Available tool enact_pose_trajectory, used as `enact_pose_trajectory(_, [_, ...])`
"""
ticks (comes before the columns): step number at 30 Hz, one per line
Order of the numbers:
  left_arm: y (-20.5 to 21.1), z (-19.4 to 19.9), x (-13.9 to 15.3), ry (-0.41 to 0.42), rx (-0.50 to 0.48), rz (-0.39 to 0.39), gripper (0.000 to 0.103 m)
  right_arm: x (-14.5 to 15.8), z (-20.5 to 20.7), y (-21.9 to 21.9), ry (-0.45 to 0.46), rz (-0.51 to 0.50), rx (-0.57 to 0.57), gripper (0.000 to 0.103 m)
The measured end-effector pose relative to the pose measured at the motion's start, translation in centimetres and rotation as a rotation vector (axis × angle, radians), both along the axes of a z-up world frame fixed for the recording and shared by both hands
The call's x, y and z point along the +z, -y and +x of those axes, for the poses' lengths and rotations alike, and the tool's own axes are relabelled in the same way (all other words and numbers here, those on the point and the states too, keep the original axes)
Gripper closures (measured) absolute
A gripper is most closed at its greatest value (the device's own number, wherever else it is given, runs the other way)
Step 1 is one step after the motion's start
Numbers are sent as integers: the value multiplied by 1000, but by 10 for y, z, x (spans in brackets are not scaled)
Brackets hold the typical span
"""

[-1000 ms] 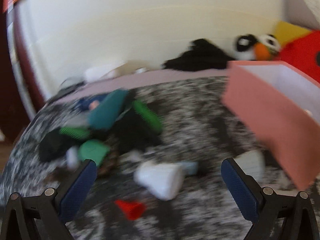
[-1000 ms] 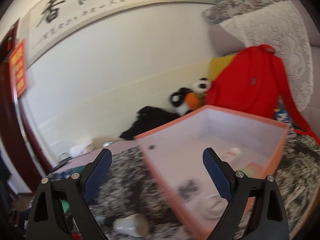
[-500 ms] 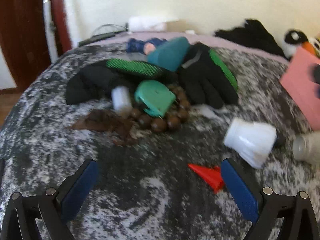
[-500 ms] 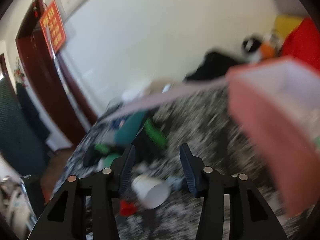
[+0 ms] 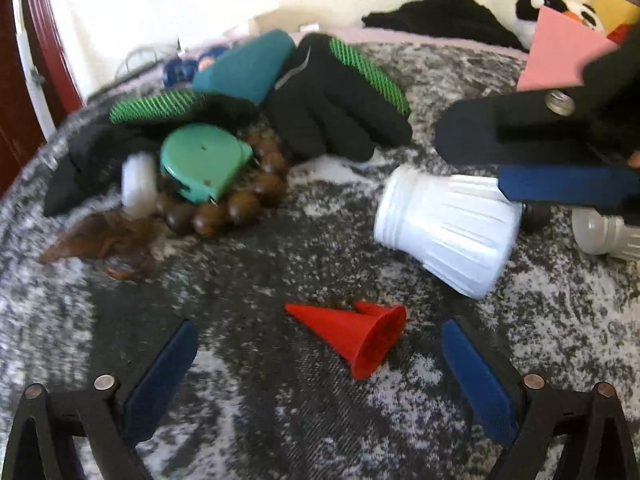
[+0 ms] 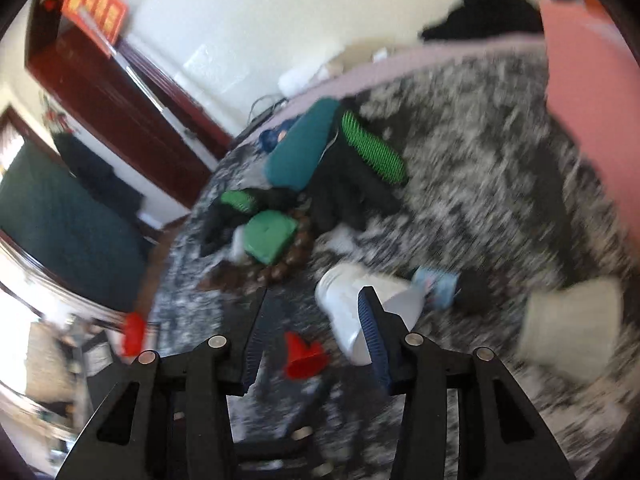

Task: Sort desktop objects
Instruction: 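Grasp the red cone with left tool while right tool grasps white cup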

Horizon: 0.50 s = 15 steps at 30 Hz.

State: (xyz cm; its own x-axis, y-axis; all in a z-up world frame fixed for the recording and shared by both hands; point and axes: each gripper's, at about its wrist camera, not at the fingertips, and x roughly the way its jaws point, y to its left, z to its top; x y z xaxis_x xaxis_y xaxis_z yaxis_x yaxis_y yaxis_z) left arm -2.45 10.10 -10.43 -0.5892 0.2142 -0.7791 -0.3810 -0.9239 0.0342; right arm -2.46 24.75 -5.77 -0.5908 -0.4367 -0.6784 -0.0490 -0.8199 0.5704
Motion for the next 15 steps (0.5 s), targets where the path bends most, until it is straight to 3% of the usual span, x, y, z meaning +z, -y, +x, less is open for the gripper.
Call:
enact_pose_trajectory(4, [0,-6,-10,20,-11,1,10,-1,3,-1,14,11,-5,63])
enact_pose_trajectory(11, [-9,-1,-10,10,-95,39,12,19,27,-12,-7,45,-25,59])
enact_pose_trajectory(15, [-13,-3,-11,22,-131,78,20,7,20,-13,47,26,-26,59])
